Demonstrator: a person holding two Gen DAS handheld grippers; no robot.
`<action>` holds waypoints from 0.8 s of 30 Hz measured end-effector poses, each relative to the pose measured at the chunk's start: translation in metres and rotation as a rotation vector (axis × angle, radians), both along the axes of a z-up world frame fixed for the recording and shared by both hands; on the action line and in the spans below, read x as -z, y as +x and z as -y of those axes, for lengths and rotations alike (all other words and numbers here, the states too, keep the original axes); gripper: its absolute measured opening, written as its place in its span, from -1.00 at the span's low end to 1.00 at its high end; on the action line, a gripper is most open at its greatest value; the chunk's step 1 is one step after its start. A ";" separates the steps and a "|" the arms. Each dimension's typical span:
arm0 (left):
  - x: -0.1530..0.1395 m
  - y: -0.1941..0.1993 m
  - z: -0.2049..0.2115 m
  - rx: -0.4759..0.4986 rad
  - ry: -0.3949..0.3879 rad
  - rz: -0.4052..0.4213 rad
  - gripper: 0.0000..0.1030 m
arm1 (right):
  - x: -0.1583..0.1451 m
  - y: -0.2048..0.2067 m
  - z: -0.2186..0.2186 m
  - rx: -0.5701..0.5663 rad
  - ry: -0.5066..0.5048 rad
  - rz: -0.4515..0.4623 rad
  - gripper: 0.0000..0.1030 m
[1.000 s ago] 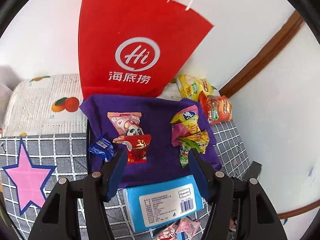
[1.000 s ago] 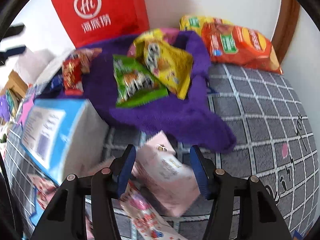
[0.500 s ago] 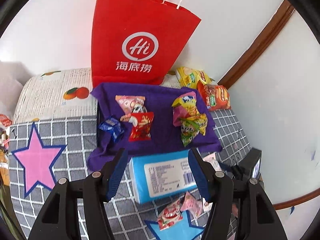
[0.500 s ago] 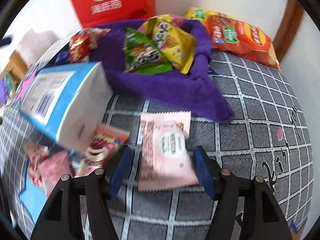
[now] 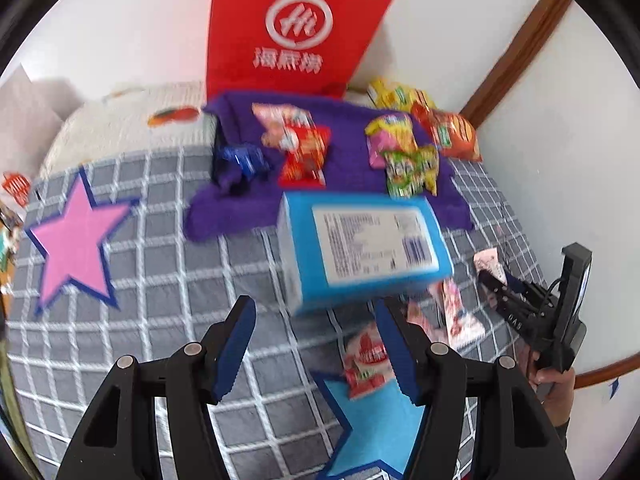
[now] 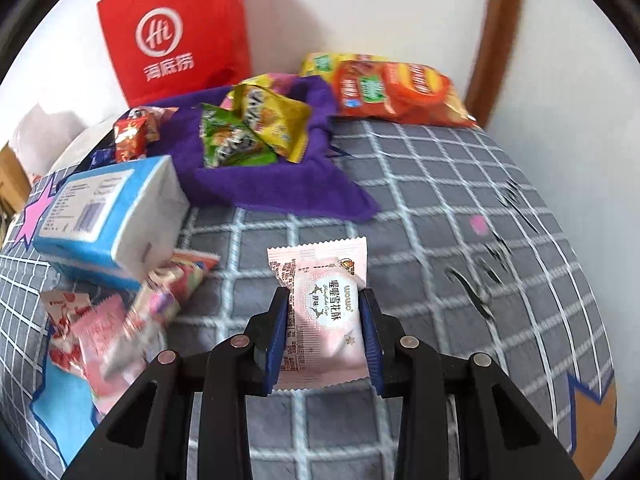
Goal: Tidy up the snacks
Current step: 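Grasp the red strawberry candy packet with the left tool while the right holds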
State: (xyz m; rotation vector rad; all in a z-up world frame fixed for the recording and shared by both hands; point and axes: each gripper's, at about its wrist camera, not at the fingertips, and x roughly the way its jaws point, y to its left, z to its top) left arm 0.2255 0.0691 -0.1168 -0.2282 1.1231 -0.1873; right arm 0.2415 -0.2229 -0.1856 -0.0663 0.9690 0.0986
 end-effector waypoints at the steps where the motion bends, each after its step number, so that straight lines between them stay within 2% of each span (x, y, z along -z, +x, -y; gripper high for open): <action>1: 0.009 -0.006 0.005 0.007 -0.005 -0.009 0.17 | 0.003 -0.006 0.004 0.010 -0.008 0.002 -0.33; 5: 0.032 -0.022 0.029 0.031 0.006 -0.030 0.17 | 0.014 -0.020 0.010 0.033 -0.015 0.008 -0.33; 9: 0.047 -0.031 0.052 0.057 0.023 -0.034 0.17 | 0.018 -0.029 0.014 0.035 0.028 0.042 -0.33; 19: 0.075 -0.020 0.074 -0.002 0.010 -0.080 0.17 | 0.020 -0.030 0.026 0.011 0.106 0.036 -0.32; 24: 0.078 -0.014 0.089 -0.035 0.074 -0.039 0.17 | 0.021 -0.029 0.028 0.011 0.121 0.035 -0.31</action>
